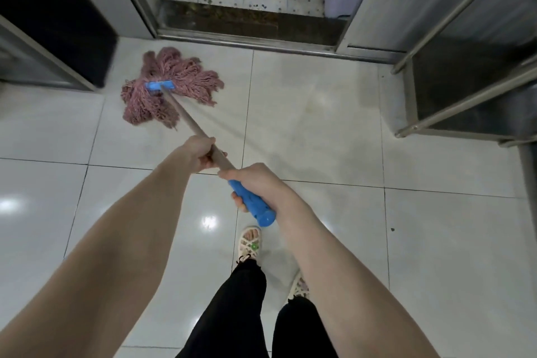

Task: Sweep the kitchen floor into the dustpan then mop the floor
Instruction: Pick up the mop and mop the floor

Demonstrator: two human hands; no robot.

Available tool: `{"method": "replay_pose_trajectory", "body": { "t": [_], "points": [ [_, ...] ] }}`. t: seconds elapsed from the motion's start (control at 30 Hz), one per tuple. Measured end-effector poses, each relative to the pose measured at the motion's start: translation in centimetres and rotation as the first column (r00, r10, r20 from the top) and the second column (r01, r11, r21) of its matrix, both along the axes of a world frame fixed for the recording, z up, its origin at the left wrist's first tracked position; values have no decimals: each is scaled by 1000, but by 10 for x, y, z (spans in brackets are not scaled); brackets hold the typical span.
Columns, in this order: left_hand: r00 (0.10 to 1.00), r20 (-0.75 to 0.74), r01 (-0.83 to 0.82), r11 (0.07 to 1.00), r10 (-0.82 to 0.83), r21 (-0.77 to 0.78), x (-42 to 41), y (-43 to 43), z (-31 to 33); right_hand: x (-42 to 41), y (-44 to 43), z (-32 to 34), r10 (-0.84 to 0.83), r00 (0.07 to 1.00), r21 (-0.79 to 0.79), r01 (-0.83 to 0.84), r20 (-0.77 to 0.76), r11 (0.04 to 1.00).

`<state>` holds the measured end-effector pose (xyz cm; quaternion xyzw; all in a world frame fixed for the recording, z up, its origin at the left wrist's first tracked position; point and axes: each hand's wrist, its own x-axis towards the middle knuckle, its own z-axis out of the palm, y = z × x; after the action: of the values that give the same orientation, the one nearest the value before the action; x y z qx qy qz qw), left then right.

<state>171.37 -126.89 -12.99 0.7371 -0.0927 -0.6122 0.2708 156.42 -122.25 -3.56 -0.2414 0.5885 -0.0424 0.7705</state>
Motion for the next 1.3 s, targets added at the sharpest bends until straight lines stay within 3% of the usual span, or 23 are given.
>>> {"method": "replay_pose_trajectory", "body": {
  "t": [0.23,0.43,0.7,0.93,1.07,1.3],
  "points": [
    [995,-22,93,996,-93,0,-64,-4,-1,-67,3,6,-26,995,-17,25,-91,1000],
    [961,-87,262,965,-262,-10,-175,22,6,-166,51,21,-168,976,-33,165,-138,986],
    [861,-138,490,871,-490,-35,-356,99,9,-310,160,35,-389,895,-48,389,-219,920],
    [736,-185,647,757,-651,-89,-469,178,14,-386,257,41,-555,792,-88,553,-254,829],
    [698,-203,681,724,-687,-110,-477,213,17,-385,294,38,-611,762,-58,614,-214,787],
    [739,-160,649,755,-655,-94,-413,255,16,-336,329,31,-517,836,-39,519,-183,854]
  ]
}}
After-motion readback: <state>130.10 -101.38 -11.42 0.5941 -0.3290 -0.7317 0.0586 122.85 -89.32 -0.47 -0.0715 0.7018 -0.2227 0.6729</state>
